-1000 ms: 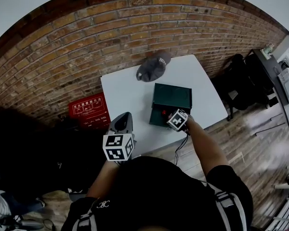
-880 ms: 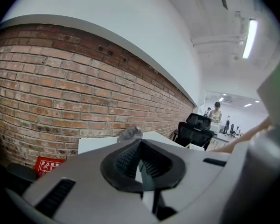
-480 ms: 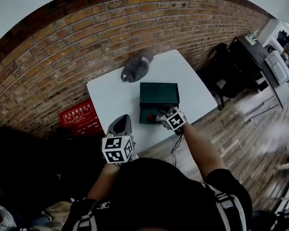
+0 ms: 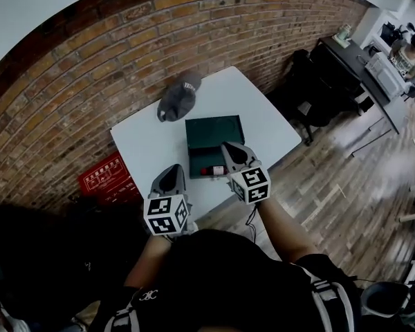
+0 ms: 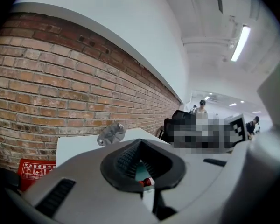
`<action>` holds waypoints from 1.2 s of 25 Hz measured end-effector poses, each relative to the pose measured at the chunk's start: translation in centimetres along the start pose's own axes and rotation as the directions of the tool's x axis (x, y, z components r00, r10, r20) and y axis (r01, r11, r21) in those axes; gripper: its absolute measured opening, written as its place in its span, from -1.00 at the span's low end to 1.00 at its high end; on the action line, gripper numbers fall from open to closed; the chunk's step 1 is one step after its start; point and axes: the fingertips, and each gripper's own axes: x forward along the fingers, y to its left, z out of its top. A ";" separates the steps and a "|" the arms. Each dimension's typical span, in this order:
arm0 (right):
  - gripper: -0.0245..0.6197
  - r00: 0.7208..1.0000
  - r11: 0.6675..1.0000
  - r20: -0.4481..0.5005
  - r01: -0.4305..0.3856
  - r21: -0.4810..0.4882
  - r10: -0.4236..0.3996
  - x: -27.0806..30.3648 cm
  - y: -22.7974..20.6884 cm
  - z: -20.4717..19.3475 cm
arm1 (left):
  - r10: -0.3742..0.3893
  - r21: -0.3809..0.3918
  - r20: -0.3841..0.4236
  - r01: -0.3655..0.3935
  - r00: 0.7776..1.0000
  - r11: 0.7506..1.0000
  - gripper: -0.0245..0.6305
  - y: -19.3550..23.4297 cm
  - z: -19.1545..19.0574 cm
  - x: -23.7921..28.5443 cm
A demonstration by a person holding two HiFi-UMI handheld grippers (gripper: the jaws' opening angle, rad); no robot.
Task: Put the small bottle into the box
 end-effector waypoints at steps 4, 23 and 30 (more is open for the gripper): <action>-0.83 0.994 0.998 0.097 0.040 0.046 -0.044 -3.5 0.2 3.3 | -0.019 0.017 0.001 0.019 1.000 1.000 -0.91 -1.1 0.3 0.5; -0.83 0.937 0.955 0.191 0.276 0.105 -0.292 -11.0 -3.5 4.7 | -0.040 0.090 0.020 0.038 0.999 0.995 -0.91 -4.5 0.8 0.9; -0.83 0.941 0.959 0.192 0.261 0.114 -0.279 -10.7 -3.7 4.8 | -0.028 0.082 0.015 0.027 0.999 0.996 -0.91 -4.4 0.8 1.0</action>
